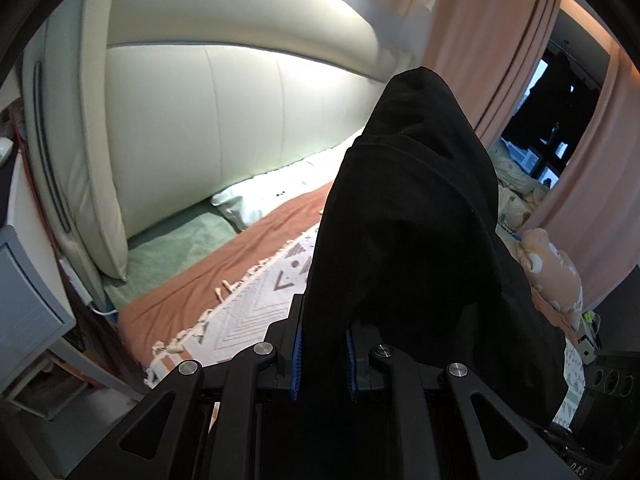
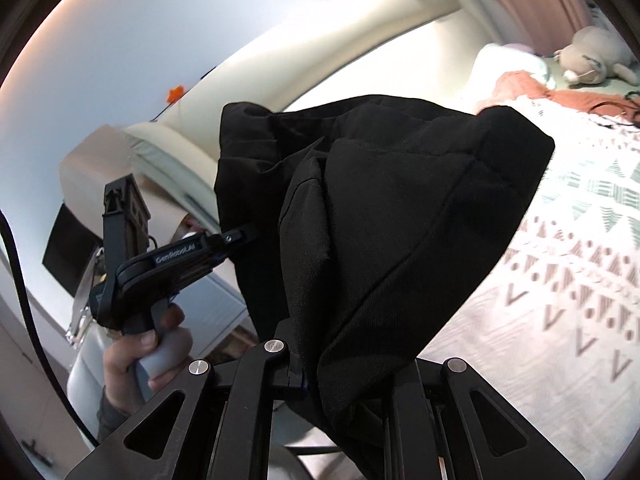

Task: Fold large clothes
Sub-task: 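Lift the held jacket with both grippers and carry it toward the bed edge, then lower the jacket onto the bed corner and open both grippers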

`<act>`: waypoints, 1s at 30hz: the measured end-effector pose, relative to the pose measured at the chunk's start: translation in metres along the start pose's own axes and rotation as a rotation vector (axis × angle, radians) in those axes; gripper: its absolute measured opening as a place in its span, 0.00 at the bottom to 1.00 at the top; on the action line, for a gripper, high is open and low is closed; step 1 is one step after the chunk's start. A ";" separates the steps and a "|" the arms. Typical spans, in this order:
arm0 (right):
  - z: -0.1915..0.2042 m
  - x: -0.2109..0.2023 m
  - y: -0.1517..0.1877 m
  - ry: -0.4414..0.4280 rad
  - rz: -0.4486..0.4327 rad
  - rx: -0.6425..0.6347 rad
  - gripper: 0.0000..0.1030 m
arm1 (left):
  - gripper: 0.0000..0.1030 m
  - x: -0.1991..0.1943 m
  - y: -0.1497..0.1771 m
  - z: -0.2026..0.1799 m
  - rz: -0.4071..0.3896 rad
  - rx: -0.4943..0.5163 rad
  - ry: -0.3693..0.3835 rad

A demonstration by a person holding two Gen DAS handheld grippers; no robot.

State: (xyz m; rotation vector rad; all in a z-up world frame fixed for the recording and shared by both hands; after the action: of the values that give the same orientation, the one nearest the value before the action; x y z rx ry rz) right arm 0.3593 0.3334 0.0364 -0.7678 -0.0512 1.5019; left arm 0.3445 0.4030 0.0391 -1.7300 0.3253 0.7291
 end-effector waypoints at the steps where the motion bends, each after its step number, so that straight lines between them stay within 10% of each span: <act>1: 0.003 0.009 0.003 -0.010 0.014 0.002 0.13 | 0.16 -0.003 -0.001 0.006 0.002 -0.005 -0.017; 10: -0.002 0.063 0.031 -0.123 0.155 0.081 0.13 | 0.16 0.005 0.004 0.044 0.071 -0.022 -0.166; 30: -0.193 0.103 0.019 -0.073 0.178 0.312 0.13 | 0.25 0.221 0.023 0.045 0.337 0.086 -0.154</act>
State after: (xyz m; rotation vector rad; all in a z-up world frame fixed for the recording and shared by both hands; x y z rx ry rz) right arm 0.4473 0.3420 -0.1643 -0.4759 0.1975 1.6568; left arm 0.4874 0.4736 -0.1219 -1.5444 0.5410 1.0700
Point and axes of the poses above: each gripper's, at about its wrist camera, not at the fingertips, and x roughly the way its jaws point, z to its left, y to its underside, the point moved 9 cm from there along x, roughly the way its jaws point, and after that the axes turned 15 degrees about x, right-handed, at the moved point
